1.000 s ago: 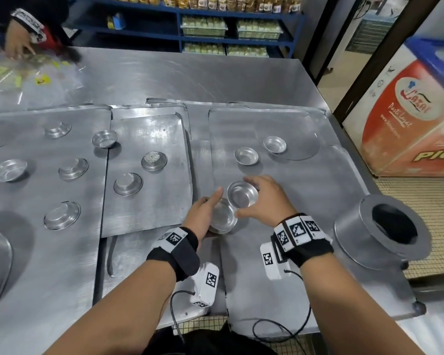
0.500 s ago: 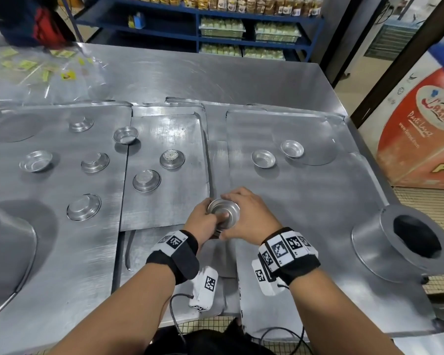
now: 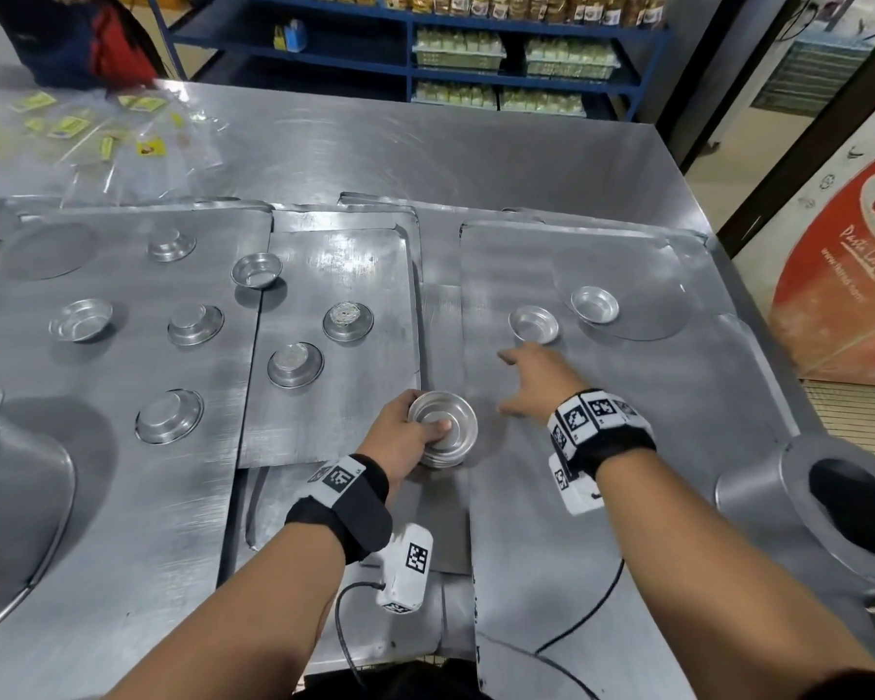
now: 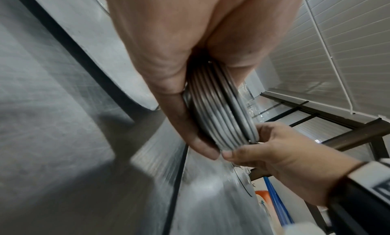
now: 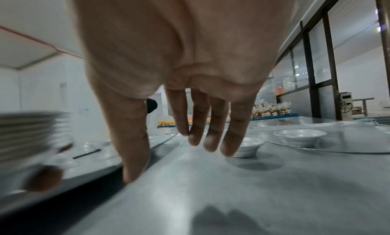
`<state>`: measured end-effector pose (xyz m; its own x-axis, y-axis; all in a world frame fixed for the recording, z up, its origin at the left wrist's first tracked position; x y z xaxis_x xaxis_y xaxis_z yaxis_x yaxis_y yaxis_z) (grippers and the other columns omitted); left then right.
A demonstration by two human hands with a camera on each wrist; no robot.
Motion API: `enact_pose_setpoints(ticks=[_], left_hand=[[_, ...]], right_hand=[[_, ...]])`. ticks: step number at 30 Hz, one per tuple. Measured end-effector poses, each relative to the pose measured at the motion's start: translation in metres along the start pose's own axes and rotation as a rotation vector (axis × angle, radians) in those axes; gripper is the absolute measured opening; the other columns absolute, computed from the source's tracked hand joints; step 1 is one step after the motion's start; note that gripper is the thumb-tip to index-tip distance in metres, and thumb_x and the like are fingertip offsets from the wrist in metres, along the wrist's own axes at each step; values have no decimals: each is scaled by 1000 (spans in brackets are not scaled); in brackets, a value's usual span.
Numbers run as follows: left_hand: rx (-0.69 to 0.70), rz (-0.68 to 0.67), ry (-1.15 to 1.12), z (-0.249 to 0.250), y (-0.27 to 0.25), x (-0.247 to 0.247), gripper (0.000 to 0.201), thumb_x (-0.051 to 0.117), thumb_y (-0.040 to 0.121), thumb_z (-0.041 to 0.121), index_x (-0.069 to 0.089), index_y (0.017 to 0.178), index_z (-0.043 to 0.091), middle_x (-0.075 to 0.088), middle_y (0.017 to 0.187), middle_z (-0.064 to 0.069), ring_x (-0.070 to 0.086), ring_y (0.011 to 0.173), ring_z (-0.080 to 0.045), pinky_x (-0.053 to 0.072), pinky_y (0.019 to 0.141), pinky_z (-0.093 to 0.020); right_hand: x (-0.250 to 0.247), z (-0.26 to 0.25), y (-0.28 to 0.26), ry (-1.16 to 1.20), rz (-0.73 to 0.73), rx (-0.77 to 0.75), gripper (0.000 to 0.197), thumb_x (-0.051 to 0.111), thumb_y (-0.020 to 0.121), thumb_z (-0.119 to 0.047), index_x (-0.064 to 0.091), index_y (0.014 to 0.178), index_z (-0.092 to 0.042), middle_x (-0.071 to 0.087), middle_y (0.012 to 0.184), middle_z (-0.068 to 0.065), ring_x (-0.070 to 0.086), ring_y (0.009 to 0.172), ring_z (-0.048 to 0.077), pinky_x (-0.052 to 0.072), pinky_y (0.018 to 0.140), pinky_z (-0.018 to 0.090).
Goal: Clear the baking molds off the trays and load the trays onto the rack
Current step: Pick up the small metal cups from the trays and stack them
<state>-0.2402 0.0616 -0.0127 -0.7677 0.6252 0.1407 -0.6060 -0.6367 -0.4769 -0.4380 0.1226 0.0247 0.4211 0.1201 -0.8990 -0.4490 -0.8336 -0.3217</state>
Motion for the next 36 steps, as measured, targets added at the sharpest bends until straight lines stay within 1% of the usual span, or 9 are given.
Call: enact_pose_setpoints(ticks=[4, 9, 14, 17, 21, 27, 32, 34, 36], left_hand=[[-17, 30, -27, 4, 1, 4, 33, 71, 66, 11, 67, 99, 14, 69, 88, -12, 65, 85, -30, 51, 88, -66], [-31, 59, -41, 9, 5, 3, 27, 62, 73, 1, 68, 91, 20, 66, 83, -9, 61, 81, -27, 54, 81, -52], [-69, 81, -70, 11, 3, -1, 34, 52, 73, -3, 68, 95, 17, 61, 85, -12, 57, 80, -29, 49, 82, -69], [-59, 109, -55, 12, 3, -5, 42, 45, 61, 2, 70, 92, 14, 59, 79, -12, 55, 77, -29, 50, 77, -66], [-32, 121, -7, 12, 3, -9, 43, 41, 68, -5, 72, 89, 17, 57, 74, -9, 53, 74, -28, 49, 80, -69], [-41, 149, -17, 12, 1, -14, 42, 41, 66, -3, 71, 81, 20, 54, 73, -10, 51, 75, -27, 48, 86, -70], [-77, 180, -85, 19, -9, -20, 23, 53, 67, 25, 70, 82, 21, 62, 80, -4, 55, 81, -26, 46, 76, -42], [-103, 172, -116, 17, -12, -25, 27, 57, 79, 39, 73, 90, 20, 69, 89, -6, 63, 86, -28, 50, 80, -42], [-103, 146, -148, 14, -14, -30, 39, 59, 82, 50, 74, 102, 20, 74, 101, -9, 68, 99, -31, 52, 94, -48]], right_hand=[[-18, 18, 40, -101, 151, 78, 64, 82, 70, -28, 58, 127, -13, 54, 129, 12, 50, 122, 34, 45, 101, 38], [-32, 33, 75, -146, 151, 187, 73, 75, 74, -39, 48, 136, -12, 48, 135, 16, 44, 125, 39, 41, 105, 42], [-37, 37, 93, -172, 51, 209, 71, 81, 69, -40, 56, 126, -6, 57, 125, 19, 57, 112, 37, 50, 93, 38], [-36, 35, 91, -167, 15, 217, 58, 81, 71, -34, 63, 116, -2, 62, 116, 18, 61, 106, 36, 54, 88, 38], [-35, 26, 79, -90, 71, 206, 78, 85, 53, -43, 61, 119, -9, 62, 116, 12, 62, 102, 31, 55, 86, 37], [-30, 2, 48, 102, 124, 47, 96, 90, 57, -44, 50, 139, -12, 51, 136, 8, 46, 128, 26, 38, 104, 32], [-24, -35, 3, 272, 149, -148, 103, 86, 44, -58, 53, 136, -26, 48, 128, -7, 50, 120, 18, 44, 105, 39], [-22, -49, -16, 290, 157, -216, 101, 89, 46, -57, 53, 135, -28, 47, 126, -9, 51, 117, 14, 44, 104, 35], [-18, -64, -32, 289, 142, -279, 99, 92, 49, -51, 53, 136, -25, 46, 123, -11, 50, 113, 9, 42, 102, 26]])
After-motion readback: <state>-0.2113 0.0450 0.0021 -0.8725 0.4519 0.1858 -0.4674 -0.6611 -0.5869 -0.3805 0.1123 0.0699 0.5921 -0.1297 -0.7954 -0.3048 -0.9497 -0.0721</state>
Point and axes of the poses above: each hand's wrist, its own y-axis towards the middle knuckle, its own x-axis out of the palm, z = x × y, the point moved 2 cm from there along y, towards the middle knuckle
